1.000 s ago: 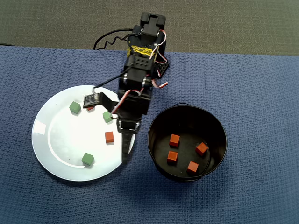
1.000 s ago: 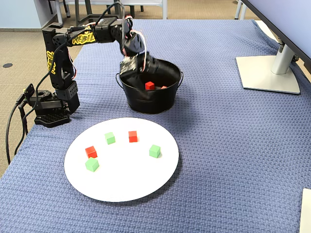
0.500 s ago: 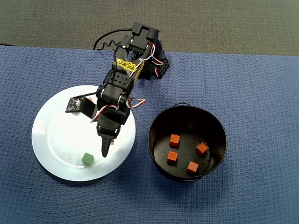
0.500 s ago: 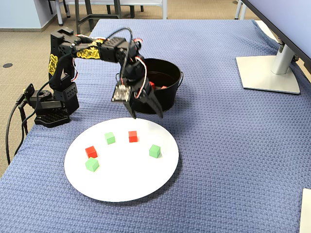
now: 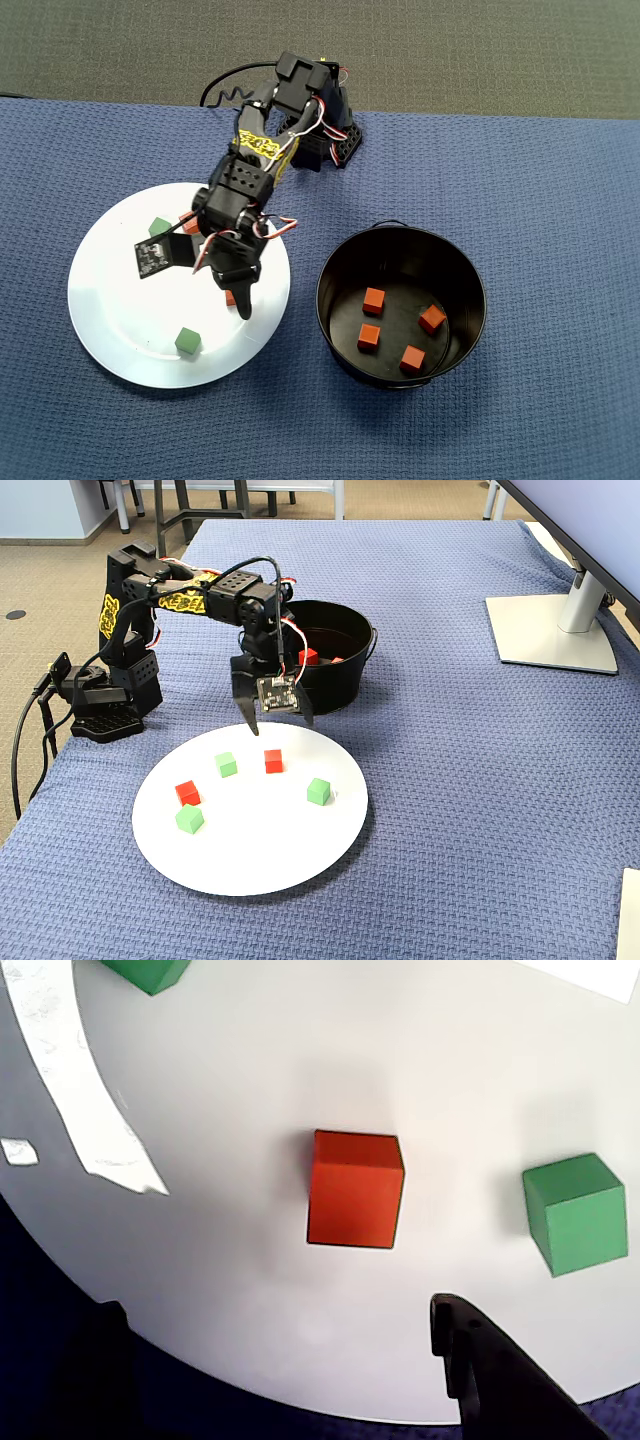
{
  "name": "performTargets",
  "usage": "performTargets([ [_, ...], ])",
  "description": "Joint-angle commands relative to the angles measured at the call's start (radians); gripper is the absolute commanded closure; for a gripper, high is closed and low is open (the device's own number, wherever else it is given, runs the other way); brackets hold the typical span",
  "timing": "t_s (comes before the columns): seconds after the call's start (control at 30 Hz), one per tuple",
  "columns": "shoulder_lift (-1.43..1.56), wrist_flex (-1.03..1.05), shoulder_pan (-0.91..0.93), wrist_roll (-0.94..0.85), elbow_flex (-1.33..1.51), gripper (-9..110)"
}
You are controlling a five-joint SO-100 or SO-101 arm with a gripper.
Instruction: Pick up the red cubes from the white plate and place them in the black recipient
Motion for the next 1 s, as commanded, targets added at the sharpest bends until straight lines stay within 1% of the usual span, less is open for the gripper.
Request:
performTargets([
  [0.0, 0.025, -0.025, 0.031, -0.069, 0.018, 70],
  [0.1, 0.017, -0.063, 0.041, -0.074, 0.043, 72],
  [0.47, -0.049, -0.149, 0.026, -0.066, 0.055, 74],
  [0.83, -0.115, -0.186, 0.028, -0.058, 0.038, 75],
  [0.97, -0.103, -0.201, 0.009, -0.021, 0.067, 77],
])
